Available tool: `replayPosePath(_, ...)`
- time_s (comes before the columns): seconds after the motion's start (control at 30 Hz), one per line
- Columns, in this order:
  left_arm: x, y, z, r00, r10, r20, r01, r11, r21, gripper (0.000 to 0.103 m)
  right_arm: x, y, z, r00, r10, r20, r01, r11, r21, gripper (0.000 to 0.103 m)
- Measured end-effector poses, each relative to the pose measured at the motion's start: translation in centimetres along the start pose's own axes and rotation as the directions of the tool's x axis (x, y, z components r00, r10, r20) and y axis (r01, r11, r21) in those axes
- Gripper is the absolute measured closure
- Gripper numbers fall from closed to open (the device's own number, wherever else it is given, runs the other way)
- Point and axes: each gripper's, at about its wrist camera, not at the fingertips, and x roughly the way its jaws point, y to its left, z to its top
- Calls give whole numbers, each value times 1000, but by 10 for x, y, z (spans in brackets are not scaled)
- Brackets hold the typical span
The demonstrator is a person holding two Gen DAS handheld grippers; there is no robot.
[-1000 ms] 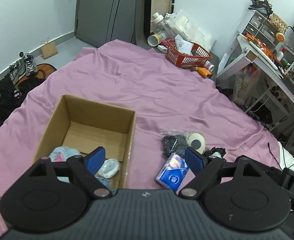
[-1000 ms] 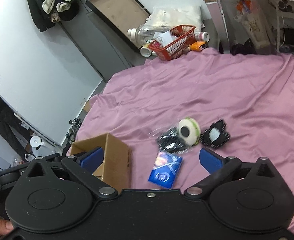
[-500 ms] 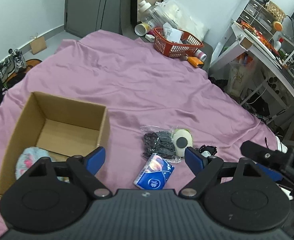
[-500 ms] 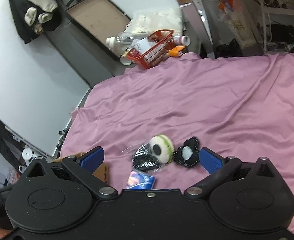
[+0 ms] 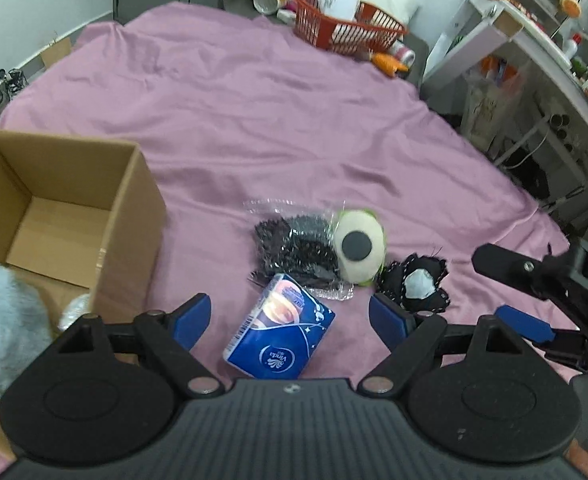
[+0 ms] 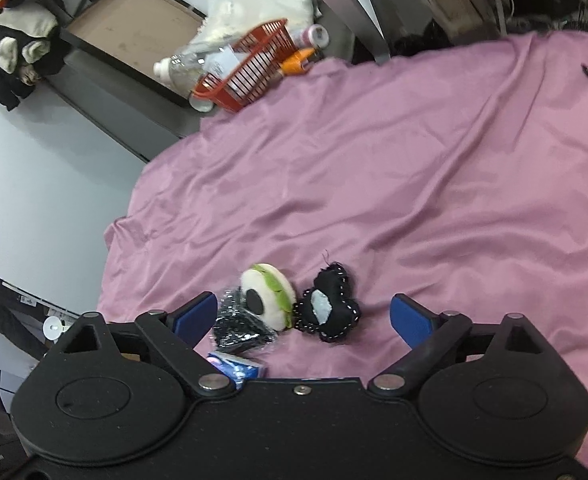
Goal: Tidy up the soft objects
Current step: 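Move the left gripper back toward the blue tissue pack, then grasp the blue tissue pack with the left gripper while the right grasps the black-white plush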
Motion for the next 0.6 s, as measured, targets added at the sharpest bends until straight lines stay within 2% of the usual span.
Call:
replayPosePath(0.33, 60, -1, -16, 990, 80, -118, -79, 997, 11, 18, 55, -13, -2, 992, -64, -107, 63, 998, -15, 12)
replayPosePath(0.47, 68, -1, -19, 988, 108, -112, -108, 994, 9, 19, 64, -13, -3, 991, -77, -110, 74, 997, -33, 12)
replayPosePath(0.53, 69, -2, -18, 987, 125, -105, -127, 992, -5, 22, 68, -13, -4, 991, -84, -103, 79, 996, -49, 13)
replayPosePath(0.6, 67, -1, -16, 986, 138, -98, -141, 990, -19, 33, 70, -10, -5, 991, -104, -86, 97, 992, -83, 18)
